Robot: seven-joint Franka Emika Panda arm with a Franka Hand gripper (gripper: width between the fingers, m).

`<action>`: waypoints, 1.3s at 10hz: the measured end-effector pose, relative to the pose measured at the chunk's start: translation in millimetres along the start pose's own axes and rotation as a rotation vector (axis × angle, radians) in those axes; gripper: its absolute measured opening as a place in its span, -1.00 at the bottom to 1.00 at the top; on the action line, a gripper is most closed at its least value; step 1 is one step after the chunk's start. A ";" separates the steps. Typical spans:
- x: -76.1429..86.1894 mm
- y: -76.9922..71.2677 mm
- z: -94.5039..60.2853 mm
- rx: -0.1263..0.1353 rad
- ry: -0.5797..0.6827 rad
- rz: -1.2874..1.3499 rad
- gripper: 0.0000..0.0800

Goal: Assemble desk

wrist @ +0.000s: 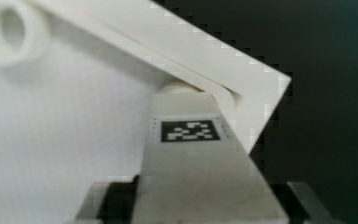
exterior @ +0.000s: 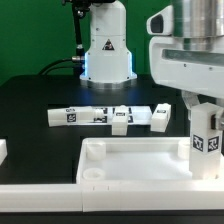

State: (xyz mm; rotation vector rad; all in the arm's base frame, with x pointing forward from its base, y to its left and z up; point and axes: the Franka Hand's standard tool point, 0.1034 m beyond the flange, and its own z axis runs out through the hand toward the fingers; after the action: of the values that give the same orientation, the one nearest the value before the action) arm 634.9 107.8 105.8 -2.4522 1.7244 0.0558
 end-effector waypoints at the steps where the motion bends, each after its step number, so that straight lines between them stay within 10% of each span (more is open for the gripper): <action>1: -1.6 -1.5 -0.9 -0.032 0.005 0.011 -0.29; 5: -8.6 -3.8 -1.6 -0.036 0.001 0.456 -0.29; 7: -5.7 -9.0 1.4 0.049 0.021 0.760 -0.29; 9: -3.7 -9.7 1.5 0.058 0.019 0.773 -0.29; 13: -7.5 -10.0 3.0 0.056 0.009 0.740 0.52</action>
Offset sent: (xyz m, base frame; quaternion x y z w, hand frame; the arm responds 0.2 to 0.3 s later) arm 0.0000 0.0000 0.0000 0.0000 0.0000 0.1296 0.9916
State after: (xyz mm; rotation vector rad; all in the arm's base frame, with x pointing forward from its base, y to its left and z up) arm 641.8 118.6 104.6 -1.6480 2.4843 0.0713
